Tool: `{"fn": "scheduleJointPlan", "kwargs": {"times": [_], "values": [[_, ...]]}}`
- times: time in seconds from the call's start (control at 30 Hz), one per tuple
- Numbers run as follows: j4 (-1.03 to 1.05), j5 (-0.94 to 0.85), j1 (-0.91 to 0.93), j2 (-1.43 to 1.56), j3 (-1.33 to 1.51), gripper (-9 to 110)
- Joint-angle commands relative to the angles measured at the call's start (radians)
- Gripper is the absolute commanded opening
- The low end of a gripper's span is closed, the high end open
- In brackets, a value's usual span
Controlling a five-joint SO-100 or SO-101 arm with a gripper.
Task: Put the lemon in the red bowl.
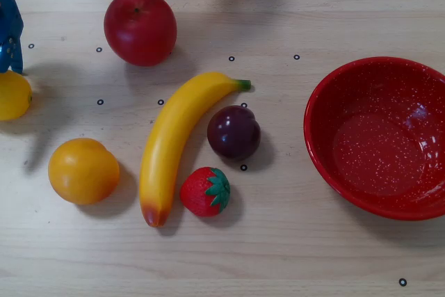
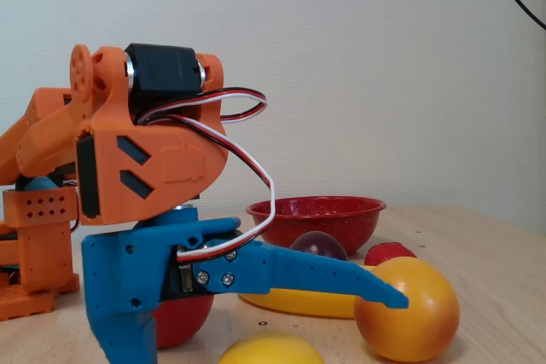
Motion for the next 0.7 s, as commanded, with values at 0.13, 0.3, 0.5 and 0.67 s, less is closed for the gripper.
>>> {"fn": "scheduleJointPlan", "kwargs": {"times": [0.13, 0.3, 0.5, 0.67], "values": [[-0.002, -0.029, 0.037, 0.028, -0.072, 64], [0.005, -0.026, 0.038, 0.031, -0.08, 63], [0.006, -0.018, 0.037, 0.031, -0.081, 56], [0.009, -0.015, 0.038, 0.031, -0.086, 53]]}}
